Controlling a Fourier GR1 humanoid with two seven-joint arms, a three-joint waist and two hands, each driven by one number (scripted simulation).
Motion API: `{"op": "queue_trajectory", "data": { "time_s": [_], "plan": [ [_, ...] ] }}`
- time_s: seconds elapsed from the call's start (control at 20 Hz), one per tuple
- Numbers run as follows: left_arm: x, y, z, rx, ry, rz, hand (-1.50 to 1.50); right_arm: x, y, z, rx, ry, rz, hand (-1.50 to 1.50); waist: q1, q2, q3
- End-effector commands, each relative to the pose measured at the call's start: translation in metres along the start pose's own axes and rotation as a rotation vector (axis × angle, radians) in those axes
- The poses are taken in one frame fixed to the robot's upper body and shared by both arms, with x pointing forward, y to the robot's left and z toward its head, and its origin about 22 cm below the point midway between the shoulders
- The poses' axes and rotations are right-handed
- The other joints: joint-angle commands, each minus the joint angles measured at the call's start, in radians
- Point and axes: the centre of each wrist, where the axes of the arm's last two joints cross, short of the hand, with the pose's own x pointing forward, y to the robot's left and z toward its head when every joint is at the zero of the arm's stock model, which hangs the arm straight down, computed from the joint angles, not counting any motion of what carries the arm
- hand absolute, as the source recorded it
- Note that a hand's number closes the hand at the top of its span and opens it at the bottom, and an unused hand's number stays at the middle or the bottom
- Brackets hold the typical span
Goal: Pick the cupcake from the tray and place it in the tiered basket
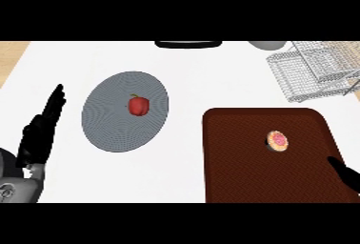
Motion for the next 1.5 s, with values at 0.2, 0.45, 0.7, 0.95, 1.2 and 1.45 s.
{"op": "queue_trajectory", "data": {
  "time_s": [0.2, 0.45, 0.7, 0.95, 1.2, 1.45],
  "plan": [
    [0.009, -0.012, -0.003, -0.022, -0.012, -0.004, 0.0, 0.072, -0.027, 0.005, 0.289, 0.115, 0.424, -1.5, 0.025, 0.006, -0.003],
    [0.025, -0.022, -0.016, -0.024, -0.035, 0.004, 0.0, 0.132, -0.008, -0.001, 0.303, 0.185, 0.493, -1.5, 0.04, 0.009, 0.002],
    [0.007, -0.016, 0.002, -0.037, -0.027, -0.007, 0.0, 0.142, 0.021, -0.01, 0.309, 0.307, 0.523, -1.5, 0.053, 0.008, 0.003],
    [0.027, -0.011, -0.013, -0.047, -0.037, -0.002, 0.0, 0.145, 0.053, -0.018, 0.382, 0.388, 0.533, -1.5, 0.054, 0.008, 0.003],
    [0.014, -0.005, -0.014, -0.032, -0.012, 0.005, 0.0, 0.146, 0.061, -0.015, 0.404, 0.435, 0.638, -1.5, 0.034, 0.005, 0.003],
    [0.021, -0.007, -0.009, -0.046, -0.029, 0.006, 0.0, 0.119, 0.094, -0.018, 0.405, 0.461, 0.647, -1.5, 0.039, 0.005, 0.004]
  ]
}}
